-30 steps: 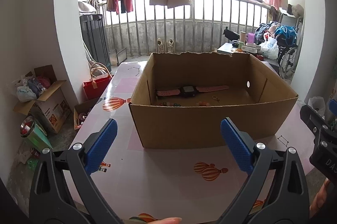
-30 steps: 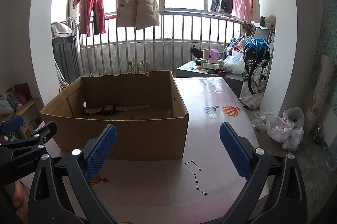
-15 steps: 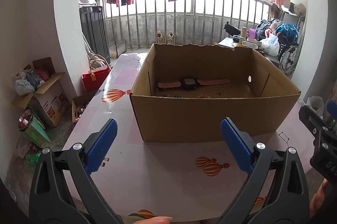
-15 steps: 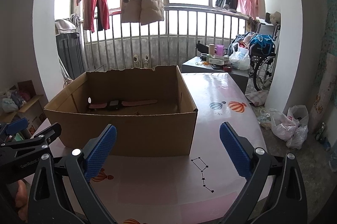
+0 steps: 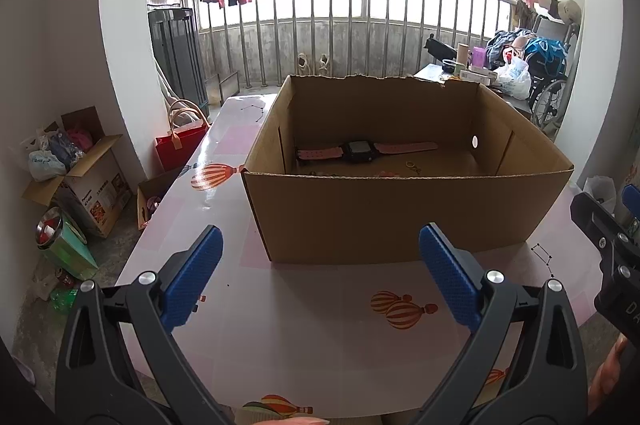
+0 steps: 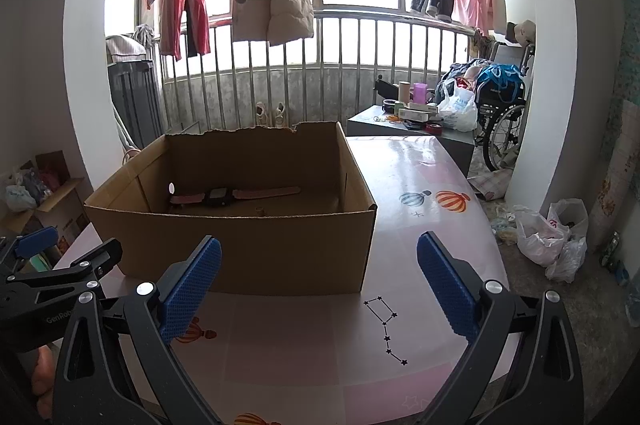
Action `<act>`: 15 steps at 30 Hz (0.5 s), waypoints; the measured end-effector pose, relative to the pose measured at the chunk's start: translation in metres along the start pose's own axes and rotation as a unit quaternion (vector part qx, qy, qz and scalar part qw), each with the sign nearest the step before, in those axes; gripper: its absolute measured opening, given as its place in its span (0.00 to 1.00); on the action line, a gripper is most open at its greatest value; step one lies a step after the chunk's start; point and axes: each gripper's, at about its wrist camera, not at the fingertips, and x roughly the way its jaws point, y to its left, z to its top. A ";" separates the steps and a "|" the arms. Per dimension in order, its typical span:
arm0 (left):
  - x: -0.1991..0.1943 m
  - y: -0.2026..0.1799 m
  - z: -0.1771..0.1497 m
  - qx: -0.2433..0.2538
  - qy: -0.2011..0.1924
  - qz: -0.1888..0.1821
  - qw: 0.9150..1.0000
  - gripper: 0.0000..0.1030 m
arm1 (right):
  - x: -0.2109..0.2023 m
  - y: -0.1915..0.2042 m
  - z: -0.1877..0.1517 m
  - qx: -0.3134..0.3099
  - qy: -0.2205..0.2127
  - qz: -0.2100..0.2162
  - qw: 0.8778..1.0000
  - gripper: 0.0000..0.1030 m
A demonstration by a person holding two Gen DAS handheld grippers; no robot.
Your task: Organize jewelry
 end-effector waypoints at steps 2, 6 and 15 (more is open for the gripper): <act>0.000 0.000 0.000 0.000 -0.001 0.000 1.000 0.92 | 0.000 0.000 0.001 0.000 0.001 0.000 1.000 0.93; 0.000 0.000 0.001 0.000 0.000 0.001 1.000 0.92 | 0.002 0.000 0.000 0.000 0.003 0.001 1.000 0.93; 0.001 0.003 0.002 -0.002 0.000 0.004 1.000 0.92 | 0.003 0.001 0.001 -0.003 0.005 0.002 1.000 0.93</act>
